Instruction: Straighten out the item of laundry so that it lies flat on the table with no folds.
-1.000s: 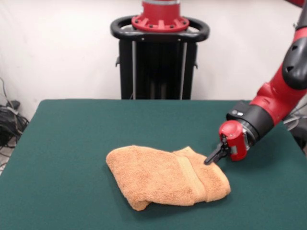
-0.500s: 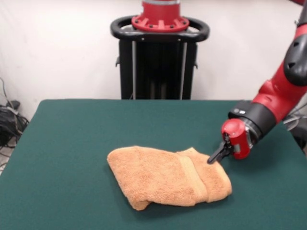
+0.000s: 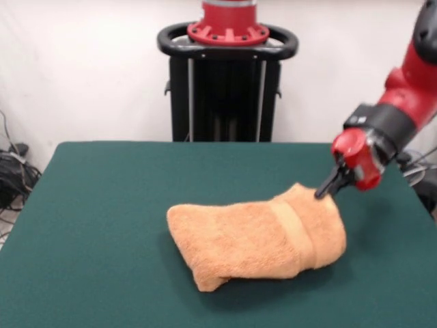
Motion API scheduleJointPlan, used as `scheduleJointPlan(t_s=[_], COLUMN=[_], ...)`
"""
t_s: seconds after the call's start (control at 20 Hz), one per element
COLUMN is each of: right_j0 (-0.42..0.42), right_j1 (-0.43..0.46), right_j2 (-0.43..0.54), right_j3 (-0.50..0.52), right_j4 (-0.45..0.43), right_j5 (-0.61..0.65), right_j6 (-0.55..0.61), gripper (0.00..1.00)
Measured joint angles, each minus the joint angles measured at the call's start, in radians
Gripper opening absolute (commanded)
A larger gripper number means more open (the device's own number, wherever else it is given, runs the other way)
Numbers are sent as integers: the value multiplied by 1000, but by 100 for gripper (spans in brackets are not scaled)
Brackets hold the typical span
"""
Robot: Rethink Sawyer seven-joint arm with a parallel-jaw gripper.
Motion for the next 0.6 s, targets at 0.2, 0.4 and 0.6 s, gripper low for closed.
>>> scheduleJointPlan(t_s=[0.2, 0.4, 0.6], right_j0=[7, 9, -1], right_j1=[-117, -197, -266], right_j2=[19, 30, 76], right_j3=[46, 57, 58], right_j4=[-26, -28, -29], right_j5=[0, 0, 1], right_j6=[0, 0, 0], gripper=[0, 0, 0])
